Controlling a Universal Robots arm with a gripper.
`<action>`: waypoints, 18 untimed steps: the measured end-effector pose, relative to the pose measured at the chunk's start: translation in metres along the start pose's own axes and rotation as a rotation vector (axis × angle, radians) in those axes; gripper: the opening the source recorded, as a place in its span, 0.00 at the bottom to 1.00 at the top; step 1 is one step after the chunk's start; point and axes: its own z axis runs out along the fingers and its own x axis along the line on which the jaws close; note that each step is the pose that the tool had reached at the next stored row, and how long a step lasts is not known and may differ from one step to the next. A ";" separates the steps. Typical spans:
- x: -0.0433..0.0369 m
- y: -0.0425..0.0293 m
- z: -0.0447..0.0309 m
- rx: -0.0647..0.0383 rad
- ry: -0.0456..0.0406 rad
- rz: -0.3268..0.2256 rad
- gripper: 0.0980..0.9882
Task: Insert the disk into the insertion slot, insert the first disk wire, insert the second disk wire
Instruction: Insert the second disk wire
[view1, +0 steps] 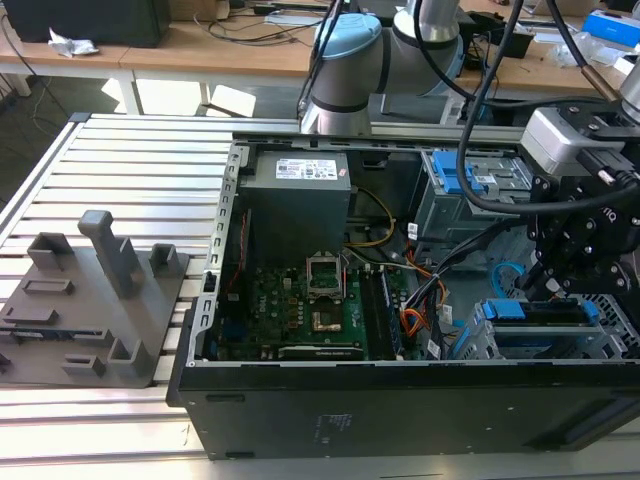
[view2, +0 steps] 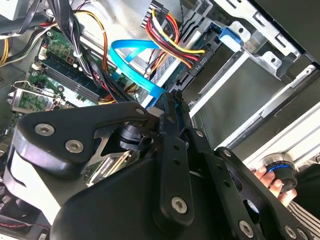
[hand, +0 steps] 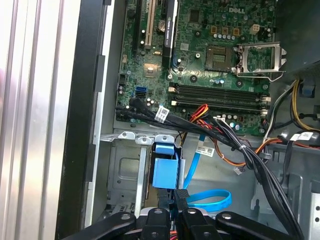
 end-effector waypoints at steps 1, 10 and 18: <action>0.0000 0.0000 0.0005 0.000 0.0000 0.000 0.07; 0.0001 -0.0024 0.0038 0.000 -0.0004 0.000 0.07; 0.0007 -0.0105 0.0078 0.000 0.0000 0.000 0.07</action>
